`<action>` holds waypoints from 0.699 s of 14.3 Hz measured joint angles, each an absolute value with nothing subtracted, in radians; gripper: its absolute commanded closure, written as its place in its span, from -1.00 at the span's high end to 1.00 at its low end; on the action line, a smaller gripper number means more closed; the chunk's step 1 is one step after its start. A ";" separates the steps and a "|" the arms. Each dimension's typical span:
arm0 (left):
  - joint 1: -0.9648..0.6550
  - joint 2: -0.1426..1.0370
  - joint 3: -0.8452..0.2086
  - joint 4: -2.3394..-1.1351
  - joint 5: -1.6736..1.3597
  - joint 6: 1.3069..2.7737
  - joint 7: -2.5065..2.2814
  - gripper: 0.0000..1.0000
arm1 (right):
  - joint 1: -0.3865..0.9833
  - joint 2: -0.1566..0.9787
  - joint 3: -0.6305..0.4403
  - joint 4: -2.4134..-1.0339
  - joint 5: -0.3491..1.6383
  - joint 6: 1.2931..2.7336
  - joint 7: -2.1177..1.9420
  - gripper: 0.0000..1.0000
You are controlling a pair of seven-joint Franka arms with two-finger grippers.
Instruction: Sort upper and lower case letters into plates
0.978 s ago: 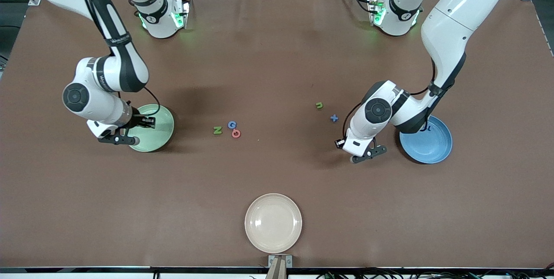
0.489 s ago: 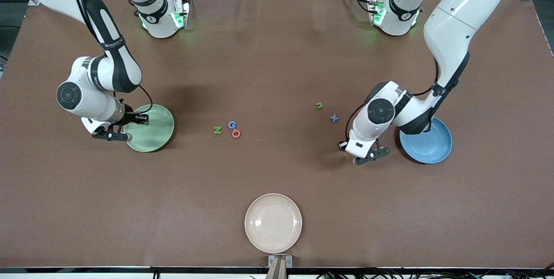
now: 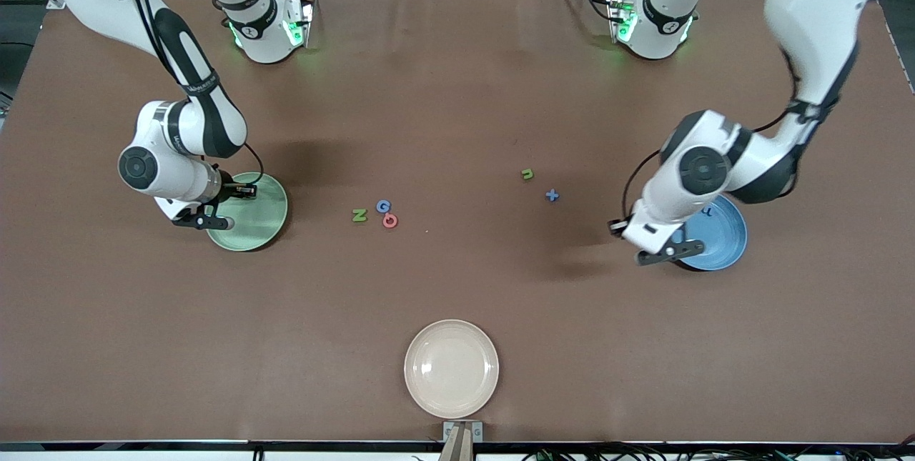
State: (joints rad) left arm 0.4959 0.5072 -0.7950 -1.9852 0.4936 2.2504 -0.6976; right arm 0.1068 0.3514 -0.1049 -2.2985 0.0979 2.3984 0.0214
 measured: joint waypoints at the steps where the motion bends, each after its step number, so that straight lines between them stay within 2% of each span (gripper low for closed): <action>1: 0.569 0.491 -0.829 -2.021 0.494 2.250 -0.630 -0.69 | 0.107 0.352 -0.104 -2.298 0.098 2.398 0.021 1.00; 3: 0.675 0.470 -0.859 -2.077 0.494 2.250 -0.511 -0.69 | 0.107 0.349 -0.099 -2.285 0.098 2.376 0.021 1.00; 7: 0.771 0.465 -0.862 -2.115 0.570 2.253 -0.362 -0.69 | 0.145 0.314 -0.084 -2.138 0.099 2.145 0.119 1.00; 10: 0.821 0.475 -0.861 -2.126 0.638 2.264 -0.301 -0.69 | 0.237 0.291 -0.079 -2.081 0.120 2.125 0.250 1.00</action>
State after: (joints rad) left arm 0.8206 0.4748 -0.8615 -2.1260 0.6383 2.2641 -0.3005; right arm 0.2371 0.2908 -0.0786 -2.0808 0.1202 2.1249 0.2500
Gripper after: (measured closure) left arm 0.714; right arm 0.000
